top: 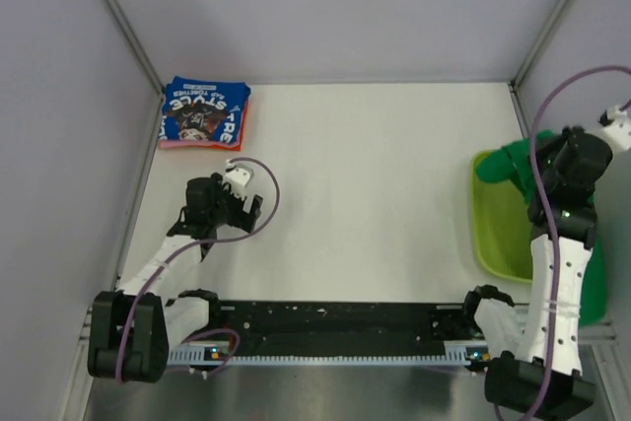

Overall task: Fold and stack the t-shirts
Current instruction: Grab crumpled tshirt from bin with the right arm, then move the tshirt to the center of the board, then flatten out the tshirt

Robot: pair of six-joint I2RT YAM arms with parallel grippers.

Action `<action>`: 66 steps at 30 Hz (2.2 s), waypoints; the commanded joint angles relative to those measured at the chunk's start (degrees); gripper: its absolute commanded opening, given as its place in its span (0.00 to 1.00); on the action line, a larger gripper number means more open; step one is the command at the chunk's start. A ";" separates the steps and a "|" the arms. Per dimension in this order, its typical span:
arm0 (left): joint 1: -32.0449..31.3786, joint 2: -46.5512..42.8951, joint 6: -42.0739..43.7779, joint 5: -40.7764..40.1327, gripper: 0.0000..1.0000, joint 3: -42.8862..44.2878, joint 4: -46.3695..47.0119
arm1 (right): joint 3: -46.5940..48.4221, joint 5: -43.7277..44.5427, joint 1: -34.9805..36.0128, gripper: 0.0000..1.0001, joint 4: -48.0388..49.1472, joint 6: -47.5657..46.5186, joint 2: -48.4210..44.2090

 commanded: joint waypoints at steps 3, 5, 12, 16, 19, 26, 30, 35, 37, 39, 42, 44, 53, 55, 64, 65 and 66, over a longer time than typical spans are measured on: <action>0.71 -3.33 -0.09 -2.99 0.97 2.07 1.86 | 28.07 -4.69 21.24 0.00 2.70 -11.65 2.86; 1.15 -3.16 -0.53 -5.44 0.97 2.59 1.87 | 32.91 -13.10 30.21 0.00 3.66 -12.28 5.41; 7.19 7.02 -5.44 -22.16 0.98 13.74 -1.37 | 34.95 -30.51 53.42 0.00 11.22 -10.43 17.01; 16.07 8.97 -8.26 -18.20 0.98 17.80 -4.81 | 34.88 -51.32 57.22 0.00 16.22 -7.89 23.69; 18.90 7.92 -7.83 -18.03 0.98 18.51 -4.99 | 29.71 -48.77 56.53 0.00 15.81 -9.80 23.19; 19.26 4.05 -4.49 -11.88 0.96 16.93 -4.90 | 20.98 -14.53 41.94 0.37 -4.36 -10.79 34.22; 19.26 3.87 -2.91 -6.62 0.95 16.75 -6.56 | 23.97 3.01 40.78 0.51 -14.95 -11.14 44.09; 19.17 3.87 4.72 8.91 0.81 16.84 -14.63 | 18.80 9.79 46.74 0.52 -11.81 -14.28 40.24; 19.08 3.52 8.42 14.73 0.80 16.84 -18.68 | 16.08 9.62 51.22 0.52 -8.83 -17.71 38.22; 19.08 2.82 11.67 18.78 0.80 16.40 -21.85 | 12.91 6.82 55.18 0.52 -6.19 -19.65 36.98; 18.99 1.68 15.11 22.05 0.80 15.00 -24.06 | 9.13 1.73 58.89 0.55 -2.15 -17.57 37.76; 18.90 1.15 16.51 22.67 0.80 13.77 -24.06 | 7.72 -2.05 59.24 0.56 0.32 -14.23 39.61; 14.00 6.06 18.28 16.71 0.82 14.63 -21.43 | 7.45 -3.13 59.51 0.41 6.12 -10.61 47.61; 10.05 8.34 18.28 12.06 0.83 15.25 -18.89 | 7.71 -3.21 59.42 0.18 7.00 -10.70 48.14; -2.98 19.85 19.68 -1.24 0.99 19.29 -5.61 | 8.68 0.39 59.16 0.00 4.55 -11.84 41.57; -3.42 21.17 19.68 -1.50 0.99 20.25 -4.91 | 8.68 0.30 59.16 0.00 4.37 -12.10 39.81; -3.77 22.67 19.68 -2.37 0.99 21.22 -4.47 | 8.85 0.39 59.16 0.00 4.20 -12.45 37.96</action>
